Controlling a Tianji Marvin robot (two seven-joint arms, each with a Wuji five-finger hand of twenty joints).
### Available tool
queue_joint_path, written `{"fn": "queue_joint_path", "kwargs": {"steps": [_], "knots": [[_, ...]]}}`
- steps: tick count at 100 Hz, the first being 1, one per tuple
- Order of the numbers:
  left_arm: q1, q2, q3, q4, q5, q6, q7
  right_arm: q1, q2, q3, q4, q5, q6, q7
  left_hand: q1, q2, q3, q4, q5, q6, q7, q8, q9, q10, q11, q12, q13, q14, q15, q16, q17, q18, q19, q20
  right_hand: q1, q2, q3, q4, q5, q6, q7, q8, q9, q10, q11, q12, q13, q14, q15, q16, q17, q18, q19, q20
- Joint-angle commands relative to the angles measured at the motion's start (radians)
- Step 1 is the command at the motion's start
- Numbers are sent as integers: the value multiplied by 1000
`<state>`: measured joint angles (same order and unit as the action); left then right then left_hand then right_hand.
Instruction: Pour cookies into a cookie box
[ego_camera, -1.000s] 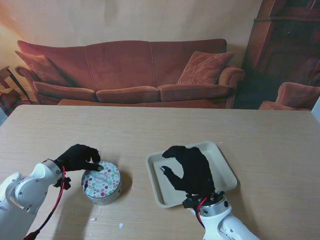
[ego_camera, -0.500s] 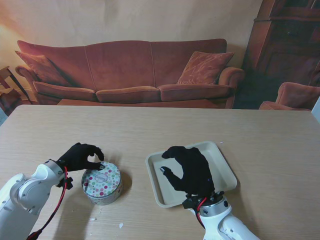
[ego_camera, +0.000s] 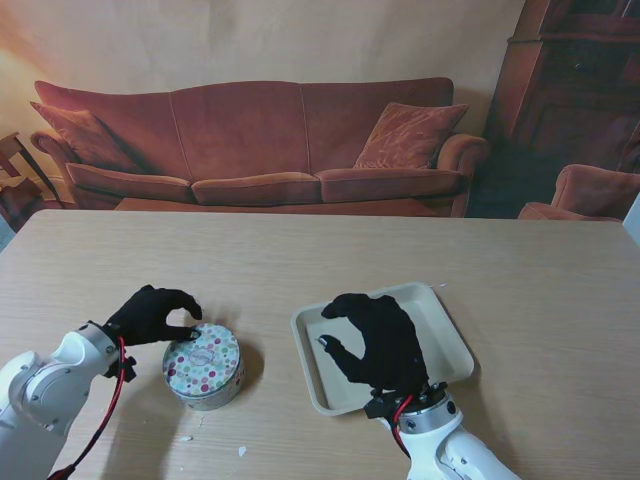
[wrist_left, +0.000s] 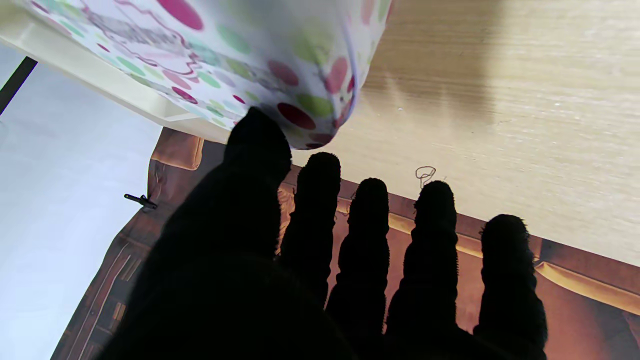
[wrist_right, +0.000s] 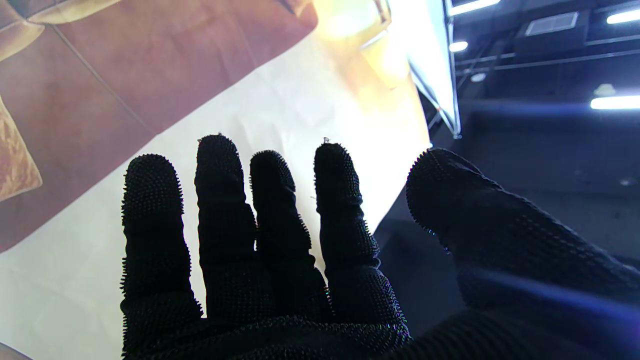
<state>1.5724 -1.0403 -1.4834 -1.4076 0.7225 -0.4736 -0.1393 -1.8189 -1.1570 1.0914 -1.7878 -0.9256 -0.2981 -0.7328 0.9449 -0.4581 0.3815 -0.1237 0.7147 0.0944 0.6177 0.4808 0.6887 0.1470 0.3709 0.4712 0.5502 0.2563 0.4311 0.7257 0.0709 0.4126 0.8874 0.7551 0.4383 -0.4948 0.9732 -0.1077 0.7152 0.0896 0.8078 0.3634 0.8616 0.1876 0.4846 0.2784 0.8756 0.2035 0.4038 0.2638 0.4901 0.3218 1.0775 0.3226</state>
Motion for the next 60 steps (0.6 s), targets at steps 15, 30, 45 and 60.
{"fn": "queue_joint_path", "kwargs": {"steps": [15, 30, 45, 60], "knots": [[4, 0, -1, 2, 9, 3, 4, -4, -5, -2, -2, -3, -6, 9, -5, -7, 75, 15, -44, 15, -41, 4, -65, 9, -10, -16, -61, -17, -30, -22, -27, 18, -14, 1, 30, 24, -10, 33, 5, -11, -65, 6, -9, -14, -15, -7, 8, -15, -10, 4, 3, 7, -1, 9], [5, -1, -9, 0, 28, -4, 24, -5, -5, -2, -3, -4, -7, 9, -58, -4, 141, 23, -56, 28, -86, 15, -105, 11, -18, -23, -84, -22, -43, -29, -32, 16, -22, 5, 31, 23, -10, 33, 5, -10, -65, 5, -9, -13, -15, -7, 8, -15, -10, 5, 3, 6, -2, 9], [14, -3, -32, -12, 55, -17, 52, -5, -4, -1, -4, -4, -6, 11, -124, 8, 189, 50, -79, 49, -132, -5, -162, 17, -41, -37, -127, -30, -88, -60, -50, 10, -49, -3, 30, 23, -10, 33, 6, -12, -64, 6, -8, -14, -15, -7, 7, -15, -10, 5, 2, 6, -3, 9], [34, -11, -58, -29, 64, -42, 101, -6, -3, 0, -4, -9, -5, 9, -129, 59, 121, 54, -109, 77, -217, -42, -249, 36, -105, -96, -249, -45, -208, -173, -144, -26, -219, -87, 30, 23, -10, 33, 6, -12, -64, 5, -7, -15, -15, -8, 7, -15, -10, 5, 2, 5, -4, 9]]}}
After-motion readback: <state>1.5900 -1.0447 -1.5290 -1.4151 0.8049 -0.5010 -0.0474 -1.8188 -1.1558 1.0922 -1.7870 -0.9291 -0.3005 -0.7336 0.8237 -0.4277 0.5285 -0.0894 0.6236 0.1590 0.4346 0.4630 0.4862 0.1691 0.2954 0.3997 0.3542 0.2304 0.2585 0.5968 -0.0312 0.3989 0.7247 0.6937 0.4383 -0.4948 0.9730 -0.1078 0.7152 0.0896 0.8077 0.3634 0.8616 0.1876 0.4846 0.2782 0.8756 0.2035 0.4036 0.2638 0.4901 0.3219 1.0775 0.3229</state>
